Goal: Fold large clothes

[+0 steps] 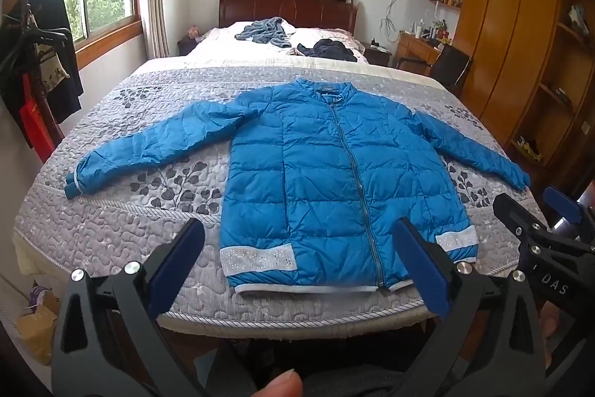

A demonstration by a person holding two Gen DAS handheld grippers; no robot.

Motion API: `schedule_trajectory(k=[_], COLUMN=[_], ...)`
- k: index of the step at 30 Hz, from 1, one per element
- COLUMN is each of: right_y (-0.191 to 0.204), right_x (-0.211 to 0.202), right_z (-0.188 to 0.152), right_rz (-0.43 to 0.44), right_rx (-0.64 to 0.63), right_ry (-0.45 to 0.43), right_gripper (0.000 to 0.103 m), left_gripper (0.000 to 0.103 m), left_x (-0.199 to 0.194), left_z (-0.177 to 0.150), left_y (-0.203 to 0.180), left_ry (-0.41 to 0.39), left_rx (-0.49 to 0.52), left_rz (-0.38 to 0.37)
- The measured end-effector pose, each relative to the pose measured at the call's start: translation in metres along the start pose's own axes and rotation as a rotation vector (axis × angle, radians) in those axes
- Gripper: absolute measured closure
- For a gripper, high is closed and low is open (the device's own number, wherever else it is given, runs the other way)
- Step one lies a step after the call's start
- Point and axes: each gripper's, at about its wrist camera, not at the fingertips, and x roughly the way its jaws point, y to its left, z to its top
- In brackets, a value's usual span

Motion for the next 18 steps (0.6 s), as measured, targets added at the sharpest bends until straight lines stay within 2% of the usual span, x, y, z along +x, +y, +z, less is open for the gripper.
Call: schedule_trajectory(k=[18], right_y=[0.0027], right_x=[-0.0001], right_z=[-0.0046], right_rz=[0.001], right_rx=[-0.002], right_ry=[-0.002], right_gripper=[0.004], left_gripper=[0.003], left_x=[-0.0005], left_z=[0.0014], left_y=[0.0005], left_ry=[-0.002], left_rx=[0.002], left_rz=[0.003])
